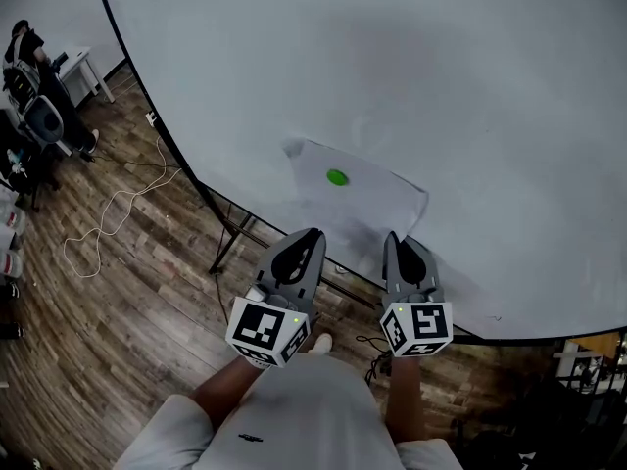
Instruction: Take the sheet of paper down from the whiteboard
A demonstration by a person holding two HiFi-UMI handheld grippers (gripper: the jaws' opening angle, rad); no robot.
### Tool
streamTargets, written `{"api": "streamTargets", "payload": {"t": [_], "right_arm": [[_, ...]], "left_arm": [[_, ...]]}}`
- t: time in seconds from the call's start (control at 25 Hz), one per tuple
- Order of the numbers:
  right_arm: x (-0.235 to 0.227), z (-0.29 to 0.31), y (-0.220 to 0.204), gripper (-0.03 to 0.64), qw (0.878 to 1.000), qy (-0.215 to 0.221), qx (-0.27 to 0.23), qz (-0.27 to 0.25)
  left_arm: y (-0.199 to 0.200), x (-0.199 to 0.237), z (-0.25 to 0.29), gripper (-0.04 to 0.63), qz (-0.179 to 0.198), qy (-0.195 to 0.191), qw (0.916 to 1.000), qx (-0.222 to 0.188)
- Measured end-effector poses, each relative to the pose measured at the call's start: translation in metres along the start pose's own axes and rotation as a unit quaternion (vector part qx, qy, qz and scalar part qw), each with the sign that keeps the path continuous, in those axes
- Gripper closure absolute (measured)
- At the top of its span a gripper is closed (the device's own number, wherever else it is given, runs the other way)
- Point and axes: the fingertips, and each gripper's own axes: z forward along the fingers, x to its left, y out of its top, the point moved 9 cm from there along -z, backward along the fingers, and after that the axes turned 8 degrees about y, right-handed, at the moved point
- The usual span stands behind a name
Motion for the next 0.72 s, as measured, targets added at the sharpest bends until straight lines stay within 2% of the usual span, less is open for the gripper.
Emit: {"api": "streamTargets", "payload": {"t": [0.32, 0.72], "right_arm": [[0.001, 0.001, -0.001, 0.606, 1.000, 0.001, -0.006, 0.009], [0.000, 0.001, -0.002, 0.606, 1.000, 0.003, -0.006, 0.010]], "left_arm": [[0.016, -0.001, 0.022, 0.488, 0.010, 0.011, 0.9997, -0.021], [0.031, -0.003, 0.053, 0.468, 0.023, 0.018, 0.9989, -0.037]]}}
